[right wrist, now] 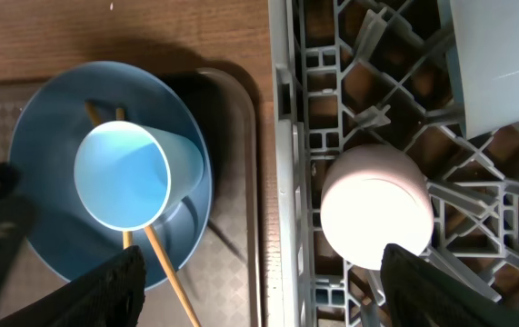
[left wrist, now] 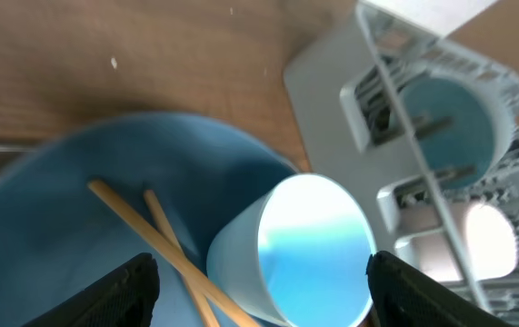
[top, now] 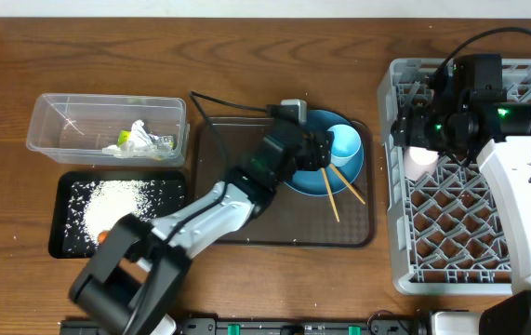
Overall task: Sort waste into correct bins and load items into the dishwasher rack
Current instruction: 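Move the left gripper over the light blue cup on the plate, then close the left gripper on the light blue cup rim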
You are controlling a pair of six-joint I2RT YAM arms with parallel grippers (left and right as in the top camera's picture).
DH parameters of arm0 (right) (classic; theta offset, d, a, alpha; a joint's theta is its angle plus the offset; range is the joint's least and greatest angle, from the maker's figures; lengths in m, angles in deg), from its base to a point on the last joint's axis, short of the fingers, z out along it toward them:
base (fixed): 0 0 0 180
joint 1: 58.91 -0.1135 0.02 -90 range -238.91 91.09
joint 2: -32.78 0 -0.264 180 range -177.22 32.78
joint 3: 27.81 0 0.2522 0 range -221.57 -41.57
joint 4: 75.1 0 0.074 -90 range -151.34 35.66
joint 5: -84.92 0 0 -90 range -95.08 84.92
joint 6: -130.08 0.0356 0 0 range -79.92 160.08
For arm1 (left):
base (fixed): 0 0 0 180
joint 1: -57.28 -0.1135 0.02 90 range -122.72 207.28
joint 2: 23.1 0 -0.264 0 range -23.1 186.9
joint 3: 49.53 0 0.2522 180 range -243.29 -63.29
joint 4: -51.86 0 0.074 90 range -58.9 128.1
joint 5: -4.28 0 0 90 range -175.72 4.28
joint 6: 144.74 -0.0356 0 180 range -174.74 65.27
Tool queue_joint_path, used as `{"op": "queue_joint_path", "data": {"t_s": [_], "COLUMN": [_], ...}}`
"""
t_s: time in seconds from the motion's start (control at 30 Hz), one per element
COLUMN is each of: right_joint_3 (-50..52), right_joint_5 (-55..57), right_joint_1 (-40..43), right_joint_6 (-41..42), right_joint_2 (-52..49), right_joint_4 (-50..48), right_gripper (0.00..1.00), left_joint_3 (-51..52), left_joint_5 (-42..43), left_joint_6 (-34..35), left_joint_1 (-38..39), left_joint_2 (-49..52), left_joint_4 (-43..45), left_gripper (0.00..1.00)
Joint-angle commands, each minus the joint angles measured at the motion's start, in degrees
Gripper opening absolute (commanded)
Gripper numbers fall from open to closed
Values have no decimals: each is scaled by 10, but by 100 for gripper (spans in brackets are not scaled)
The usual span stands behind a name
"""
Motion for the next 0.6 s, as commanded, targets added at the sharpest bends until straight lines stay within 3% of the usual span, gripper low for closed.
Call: {"op": "queue_joint_path", "data": {"t_s": [0.0, 0.2, 0.43, 0.57], "right_joint_3": [-10, -10, -10, -10], "right_joint_5": [-2, -3, -3, -3], "right_joint_1": [-2, -2, -2, -2], "right_joint_6": [-7, -7, -7, -7], "right_joint_2": [6, 6, 6, 6], "right_joint_4": [1, 3, 3, 3], "right_gripper": [82, 82, 82, 82], "left_joint_3": [-11, -11, -10, -10], "left_joint_5": [-5, -5, -5, -5], "left_joint_6": [-2, -2, -2, -2], "left_joint_1": [12, 16, 16, 16], "left_joint_2": [27, 50, 51, 51], "left_joint_4": [15, 18, 9, -1], "left_gripper": [77, 75, 54, 53]}}
